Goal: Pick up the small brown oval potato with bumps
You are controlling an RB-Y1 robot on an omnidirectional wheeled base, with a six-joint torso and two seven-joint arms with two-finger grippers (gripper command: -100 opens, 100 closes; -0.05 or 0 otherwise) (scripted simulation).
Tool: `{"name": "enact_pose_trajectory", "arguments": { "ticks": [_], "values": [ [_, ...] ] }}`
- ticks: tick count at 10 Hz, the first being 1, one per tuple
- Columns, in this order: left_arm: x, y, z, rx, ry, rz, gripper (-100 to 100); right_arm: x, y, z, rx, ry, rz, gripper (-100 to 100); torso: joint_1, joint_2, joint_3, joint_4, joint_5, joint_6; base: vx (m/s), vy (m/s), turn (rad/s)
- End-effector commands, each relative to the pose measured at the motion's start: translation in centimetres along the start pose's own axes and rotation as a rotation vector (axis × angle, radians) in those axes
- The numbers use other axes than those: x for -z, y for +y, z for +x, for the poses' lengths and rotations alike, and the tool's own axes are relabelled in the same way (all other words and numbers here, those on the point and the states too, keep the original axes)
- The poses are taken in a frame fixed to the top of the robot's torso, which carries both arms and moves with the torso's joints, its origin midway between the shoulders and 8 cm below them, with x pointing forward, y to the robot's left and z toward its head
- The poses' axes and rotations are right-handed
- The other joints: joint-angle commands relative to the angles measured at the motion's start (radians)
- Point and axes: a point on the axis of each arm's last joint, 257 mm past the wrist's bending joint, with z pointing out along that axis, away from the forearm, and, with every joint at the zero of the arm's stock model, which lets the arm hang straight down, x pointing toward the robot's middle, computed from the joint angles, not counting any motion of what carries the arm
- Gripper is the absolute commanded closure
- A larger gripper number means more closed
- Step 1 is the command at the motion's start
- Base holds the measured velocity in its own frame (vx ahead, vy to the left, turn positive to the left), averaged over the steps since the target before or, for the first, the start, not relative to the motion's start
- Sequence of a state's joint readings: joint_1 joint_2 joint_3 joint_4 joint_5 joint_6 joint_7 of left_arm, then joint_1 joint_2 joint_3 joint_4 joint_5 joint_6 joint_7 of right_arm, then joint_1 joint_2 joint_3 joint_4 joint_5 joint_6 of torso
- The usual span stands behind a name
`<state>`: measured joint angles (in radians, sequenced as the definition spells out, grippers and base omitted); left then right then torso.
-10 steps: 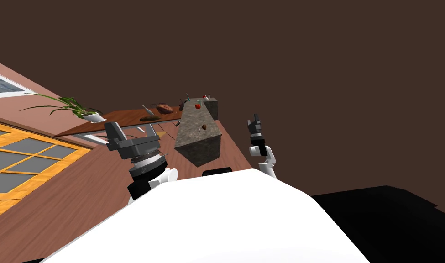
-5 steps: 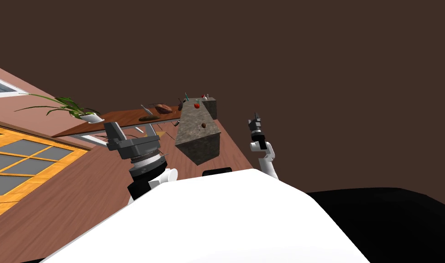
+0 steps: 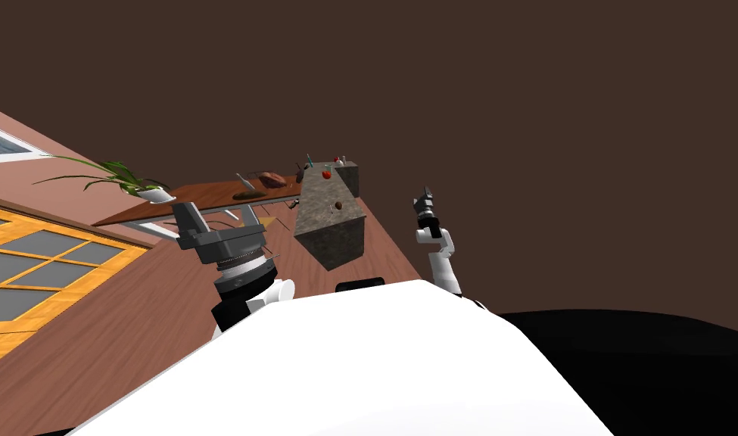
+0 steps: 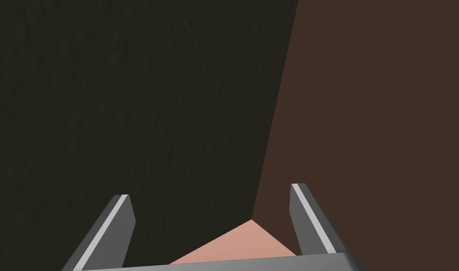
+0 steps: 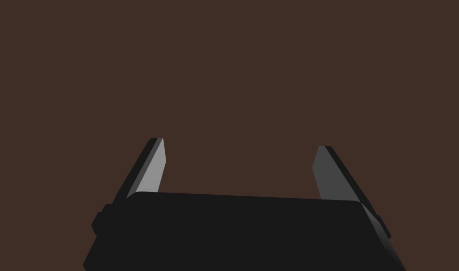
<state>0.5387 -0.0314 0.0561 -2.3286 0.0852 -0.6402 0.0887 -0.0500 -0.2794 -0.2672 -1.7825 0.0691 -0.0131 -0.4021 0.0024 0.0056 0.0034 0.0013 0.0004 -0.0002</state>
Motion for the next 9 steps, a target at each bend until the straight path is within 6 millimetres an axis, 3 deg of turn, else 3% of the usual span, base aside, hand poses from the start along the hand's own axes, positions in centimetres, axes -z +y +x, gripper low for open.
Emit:
{"name": "enact_pose_trajectory", "arguments": {
  "ticks": [1, 4, 6, 7, 8, 9],
  "values": [
    [0.0, 0.0, 0.0, 0.000, 0.000, 0.000, 0, -0.2, -0.6, -0.5, -0.006, -0.016, 0.030, -100, 0.000, 0.000, 0.000, 0.000, 0.000, 0.000, -0.038, 0.018, -0.001],
    [0.0, 0.0, 0.0, 0.000, 0.000, 0.000, 0, -2.6, -2.1, -3.8, -0.071, -0.091, 0.096, -100, 0.001, -0.002, -0.001, 0.000, 0.000, 0.000, -0.070, 0.035, 0.009],
    [0.0, 0.0, 0.0, 0.000, 0.000, 0.000, 0, -2.5, -3.7, -4.4, -0.073, -0.113, 0.145, -100, 0.002, -0.001, -0.001, 0.000, 0.000, 0.000, -0.054, 0.034, 0.000],
    [0.0, 0.0, 0.0, 0.000, 0.000, 0.000, 0, -3.6, -4.0, -6.0, -0.109, -0.150, 0.165, -100, 0.000, -0.003, -0.002, -0.001, 0.000, 0.000, -0.069, 0.031, 0.048],
    [0.0, 0.0, 0.0, 0.000, 0.000, 0.000, 0, -3.3, -5.2, -6.4, -0.110, -0.165, 0.197, -100, 0.001, -0.002, -0.001, 0.000, 0.000, 0.000, -0.066, 0.031, 0.021],
    [0.0, 0.0, 0.0, 0.000, 0.000, 0.000, 0, -4.3, -4.8, -7.9, -0.147, -0.198, 0.202, -100, 0.001, -0.002, -0.001, 0.000, 0.000, 0.000, -0.083, 0.061, 0.055]
  ]
}}
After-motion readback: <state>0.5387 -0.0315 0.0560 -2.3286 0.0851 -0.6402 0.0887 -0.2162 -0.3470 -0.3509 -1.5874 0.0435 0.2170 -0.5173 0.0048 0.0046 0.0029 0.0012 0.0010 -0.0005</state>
